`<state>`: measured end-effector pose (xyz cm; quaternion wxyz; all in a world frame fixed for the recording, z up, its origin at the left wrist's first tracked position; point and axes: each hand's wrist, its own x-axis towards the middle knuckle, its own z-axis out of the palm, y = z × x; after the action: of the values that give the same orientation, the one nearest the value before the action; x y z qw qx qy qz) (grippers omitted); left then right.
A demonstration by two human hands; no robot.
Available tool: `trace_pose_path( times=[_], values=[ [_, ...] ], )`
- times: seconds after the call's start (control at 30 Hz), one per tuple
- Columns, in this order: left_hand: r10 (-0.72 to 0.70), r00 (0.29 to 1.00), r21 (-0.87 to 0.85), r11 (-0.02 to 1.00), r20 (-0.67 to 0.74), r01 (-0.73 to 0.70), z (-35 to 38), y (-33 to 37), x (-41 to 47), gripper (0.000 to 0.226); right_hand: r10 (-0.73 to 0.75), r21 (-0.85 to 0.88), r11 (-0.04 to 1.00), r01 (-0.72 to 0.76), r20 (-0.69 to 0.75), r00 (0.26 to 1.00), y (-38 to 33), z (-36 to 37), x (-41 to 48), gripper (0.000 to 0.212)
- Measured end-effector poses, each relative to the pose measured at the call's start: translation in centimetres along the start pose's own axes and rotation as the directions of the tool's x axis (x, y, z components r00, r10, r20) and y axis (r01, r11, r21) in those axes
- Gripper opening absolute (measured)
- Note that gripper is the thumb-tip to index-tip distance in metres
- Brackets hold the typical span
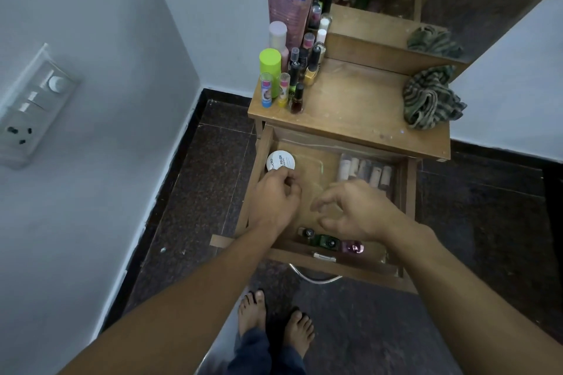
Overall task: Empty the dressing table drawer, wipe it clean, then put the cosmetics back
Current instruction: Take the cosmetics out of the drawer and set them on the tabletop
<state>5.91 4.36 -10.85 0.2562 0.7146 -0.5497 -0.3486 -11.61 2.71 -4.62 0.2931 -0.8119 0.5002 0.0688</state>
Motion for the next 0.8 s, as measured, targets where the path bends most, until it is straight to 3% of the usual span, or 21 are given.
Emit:
trace_pose_path(
  times=[0.13,0.47,0.67,0.8],
  values=[
    [-0.022,0.999,-0.007,1.0,0.033,0.022,-0.2,0.2,-0.5,0.019,-0.042,-0.083,0.995,0.053,0.126,0.991,-0.5,1.4,-0.1,0.034],
    [-0.039,0.999,-0.037,0.999,0.023,0.04,0.1,0.4,-0.9,0.02,-0.122,-0.15,0.979,0.136,0.101,0.987,-1.6,2.3,-0.2,0.028],
    [-0.007,1.0,-0.053,0.999,-0.012,0.006,0.3,0.3,-0.9,0.02,-0.14,-0.175,0.974,0.144,0.035,0.99,-1.1,2.3,0.1,0.025],
    [0.081,0.986,-0.117,0.988,-0.147,-0.098,0.3,1.1,-1.0,0.019,-0.133,-0.081,0.989,0.123,-0.133,0.982,-0.7,-0.1,0.3,0.024]
  ],
)
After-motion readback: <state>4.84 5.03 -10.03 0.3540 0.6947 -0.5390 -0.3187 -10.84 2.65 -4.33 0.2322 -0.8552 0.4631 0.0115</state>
